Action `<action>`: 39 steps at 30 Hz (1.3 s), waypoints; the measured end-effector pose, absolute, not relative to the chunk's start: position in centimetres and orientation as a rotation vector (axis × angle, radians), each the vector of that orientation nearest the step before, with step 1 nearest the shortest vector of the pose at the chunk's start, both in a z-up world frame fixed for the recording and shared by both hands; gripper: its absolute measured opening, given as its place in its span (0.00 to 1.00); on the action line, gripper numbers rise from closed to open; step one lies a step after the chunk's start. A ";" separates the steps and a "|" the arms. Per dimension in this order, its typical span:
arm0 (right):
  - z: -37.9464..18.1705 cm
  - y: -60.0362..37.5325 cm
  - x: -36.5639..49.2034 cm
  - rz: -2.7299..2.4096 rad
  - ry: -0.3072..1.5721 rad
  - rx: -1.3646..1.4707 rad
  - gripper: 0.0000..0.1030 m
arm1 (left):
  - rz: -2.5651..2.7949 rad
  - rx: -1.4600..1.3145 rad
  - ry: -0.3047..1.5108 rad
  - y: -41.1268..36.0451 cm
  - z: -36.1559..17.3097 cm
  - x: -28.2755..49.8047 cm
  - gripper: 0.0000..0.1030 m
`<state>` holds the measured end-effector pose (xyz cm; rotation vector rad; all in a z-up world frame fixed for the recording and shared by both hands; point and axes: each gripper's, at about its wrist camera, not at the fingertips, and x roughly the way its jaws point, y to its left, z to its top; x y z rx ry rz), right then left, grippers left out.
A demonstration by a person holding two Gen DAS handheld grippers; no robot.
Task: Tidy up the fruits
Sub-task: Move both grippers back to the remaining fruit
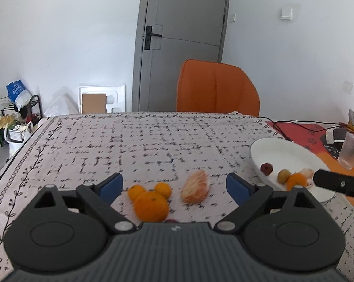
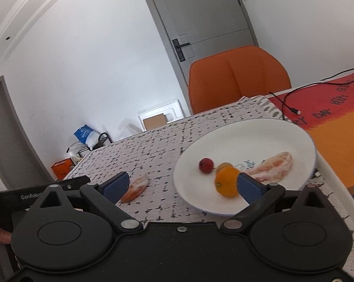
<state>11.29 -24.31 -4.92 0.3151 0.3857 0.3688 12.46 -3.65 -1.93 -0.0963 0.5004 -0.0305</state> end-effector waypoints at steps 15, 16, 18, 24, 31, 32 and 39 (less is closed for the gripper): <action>-4.6 -20.8 11.2 0.451 0.410 0.266 0.96 | 0.003 -0.134 0.521 -0.4 -3.0 10.6 0.91; -4.6 -20.6 11.2 0.457 0.413 0.262 0.96 | 0.008 -0.137 0.523 -0.1 -3.0 10.4 0.91; -4.6 -20.0 11.1 0.476 0.422 0.253 0.95 | 0.015 -0.145 0.524 0.4 -3.1 10.2 0.91; -4.9 -18.2 11.2 0.527 0.458 0.236 0.88 | 0.037 -0.170 0.529 1.9 -3.4 9.4 0.91; -5.7 -15.8 11.1 0.586 0.501 0.209 0.80 | 0.047 -0.201 0.534 3.4 -3.8 8.5 0.89; -5.7 -15.4 11.1 0.594 0.507 0.204 0.77 | 0.048 -0.205 0.535 3.6 -3.8 8.4 0.89; -6.3 -13.0 11.0 0.636 0.547 0.173 0.67 | 0.044 -0.239 0.536 4.7 -4.2 7.7 0.89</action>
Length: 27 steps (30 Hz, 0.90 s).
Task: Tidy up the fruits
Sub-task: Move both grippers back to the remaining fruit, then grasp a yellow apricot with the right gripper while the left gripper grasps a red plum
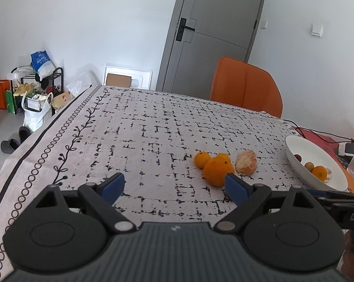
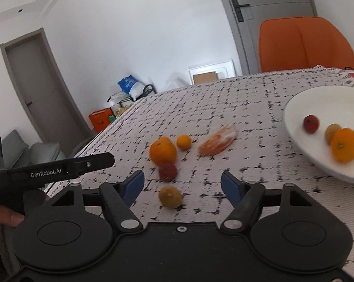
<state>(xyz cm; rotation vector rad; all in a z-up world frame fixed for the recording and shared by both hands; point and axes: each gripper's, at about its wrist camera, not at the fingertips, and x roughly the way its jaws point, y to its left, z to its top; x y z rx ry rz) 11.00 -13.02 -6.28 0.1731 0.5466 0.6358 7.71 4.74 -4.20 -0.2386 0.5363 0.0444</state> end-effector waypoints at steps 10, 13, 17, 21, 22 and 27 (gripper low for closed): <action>-7.7 -10.5 11.6 0.657 0.623 0.130 0.28 | 0.038 -0.267 0.538 5.7 -4.8 7.3 0.88; -7.8 -10.6 11.7 0.650 0.627 0.131 0.23 | 0.032 -0.264 0.540 5.6 -4.9 7.5 0.88; -7.5 -11.1 11.7 0.631 0.615 0.136 0.23 | 0.003 -0.263 0.542 5.0 -4.9 8.0 0.86; -7.2 -12.1 11.9 0.609 0.603 0.148 0.23 | -0.023 -0.261 0.547 4.1 -5.0 8.6 0.84; -7.1 -12.4 11.9 0.603 0.598 0.151 0.23 | -0.030 -0.260 0.549 3.9 -5.1 8.7 0.84; -6.8 -14.0 11.9 0.566 0.580 0.168 0.24 | -0.041 -0.249 0.555 2.8 -5.2 9.4 0.83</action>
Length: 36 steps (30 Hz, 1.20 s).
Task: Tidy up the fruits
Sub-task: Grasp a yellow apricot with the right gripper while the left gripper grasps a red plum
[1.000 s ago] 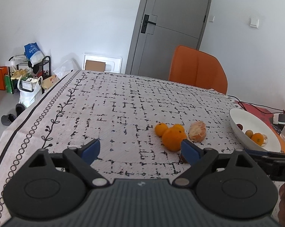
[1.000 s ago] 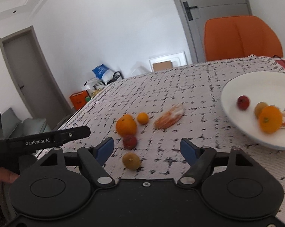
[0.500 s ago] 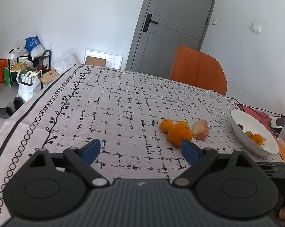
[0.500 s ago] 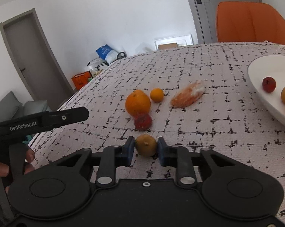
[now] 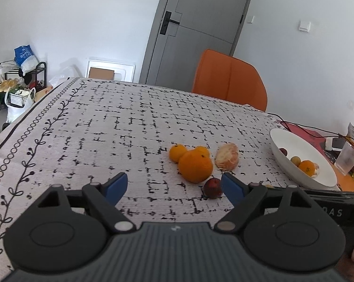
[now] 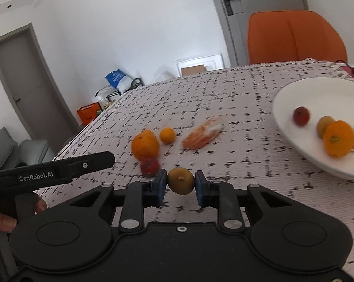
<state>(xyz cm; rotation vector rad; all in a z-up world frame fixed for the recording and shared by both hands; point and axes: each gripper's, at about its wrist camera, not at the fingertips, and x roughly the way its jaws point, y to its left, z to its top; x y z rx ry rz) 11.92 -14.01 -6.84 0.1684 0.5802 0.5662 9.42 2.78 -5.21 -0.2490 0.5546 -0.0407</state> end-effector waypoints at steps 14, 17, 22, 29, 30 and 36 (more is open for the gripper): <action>-6.6 -17.9 12.0 0.489 0.551 0.207 0.24 | -0.118 -0.239 0.602 -0.9 -6.1 11.5 0.63; -6.6 -18.8 11.8 0.474 0.546 0.216 0.24 | -0.125 -0.235 0.630 -1.8 -6.6 12.0 0.52; -6.8 -20.3 11.6 0.451 0.543 0.234 0.24 | -0.100 -0.215 0.636 -2.7 -6.9 12.7 0.39; -6.8 -21.6 11.4 0.441 0.531 0.263 0.24 | -0.081 -0.242 0.647 -3.1 -6.5 13.1 0.21; -6.7 -21.8 11.3 0.444 0.526 0.270 0.24 | -0.089 -0.240 0.645 -3.2 -6.4 13.0 0.21; -6.2 -22.7 11.1 0.448 0.495 0.288 0.24 | -0.137 -0.215 0.622 -4.8 -5.2 12.8 0.21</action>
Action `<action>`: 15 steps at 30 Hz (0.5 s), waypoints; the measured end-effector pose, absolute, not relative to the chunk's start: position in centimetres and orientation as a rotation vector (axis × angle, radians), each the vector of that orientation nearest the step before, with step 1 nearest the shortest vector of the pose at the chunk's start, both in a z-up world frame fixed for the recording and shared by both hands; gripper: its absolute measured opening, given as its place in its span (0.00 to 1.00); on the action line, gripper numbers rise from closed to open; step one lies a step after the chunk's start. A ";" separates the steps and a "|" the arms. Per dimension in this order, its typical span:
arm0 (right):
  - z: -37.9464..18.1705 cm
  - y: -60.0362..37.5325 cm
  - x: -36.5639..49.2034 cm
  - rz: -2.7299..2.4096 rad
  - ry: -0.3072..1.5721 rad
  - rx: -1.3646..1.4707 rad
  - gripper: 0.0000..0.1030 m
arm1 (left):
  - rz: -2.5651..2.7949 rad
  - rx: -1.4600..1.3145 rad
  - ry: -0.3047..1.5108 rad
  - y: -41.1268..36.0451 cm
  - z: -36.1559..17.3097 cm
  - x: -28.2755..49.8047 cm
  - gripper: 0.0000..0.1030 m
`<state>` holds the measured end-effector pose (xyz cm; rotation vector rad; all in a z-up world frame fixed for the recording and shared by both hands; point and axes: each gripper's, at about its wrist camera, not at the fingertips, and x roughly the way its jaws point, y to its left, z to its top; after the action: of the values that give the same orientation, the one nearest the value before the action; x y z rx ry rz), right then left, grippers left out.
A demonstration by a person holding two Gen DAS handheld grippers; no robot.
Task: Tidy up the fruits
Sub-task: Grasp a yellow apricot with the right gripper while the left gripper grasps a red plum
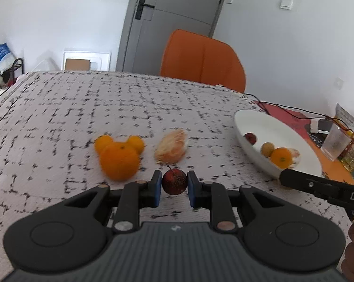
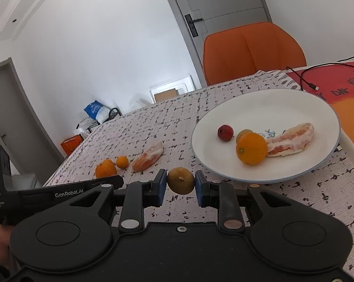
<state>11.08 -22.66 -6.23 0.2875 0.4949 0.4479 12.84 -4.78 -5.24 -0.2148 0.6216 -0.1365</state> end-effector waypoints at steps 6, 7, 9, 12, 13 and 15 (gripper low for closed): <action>-5.7 -23.9 10.8 0.441 0.465 0.303 0.24 | -0.158 -0.199 0.602 -6.2 -4.3 13.0 0.21; -5.7 -24.2 10.8 0.438 0.460 0.306 0.24 | -0.161 -0.196 0.599 -6.5 -4.2 13.1 0.21; -5.6 -24.7 10.7 0.433 0.452 0.313 0.24 | -0.173 -0.188 0.593 -7.1 -3.9 13.1 0.21; -5.7 -25.5 10.6 0.422 0.444 0.325 0.24 | -0.189 -0.172 0.581 -7.9 -3.4 13.2 0.21; -5.7 -25.7 10.6 0.418 0.442 0.329 0.24 | -0.194 -0.168 0.577 -8.2 -3.3 13.2 0.21; -5.8 -26.2 10.5 0.409 0.438 0.338 0.24 | -0.202 -0.161 0.570 -8.7 -3.0 13.4 0.21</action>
<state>10.50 -26.19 -5.75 0.3384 0.4376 0.4090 13.41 -8.66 -3.00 -0.1605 0.5704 -0.2023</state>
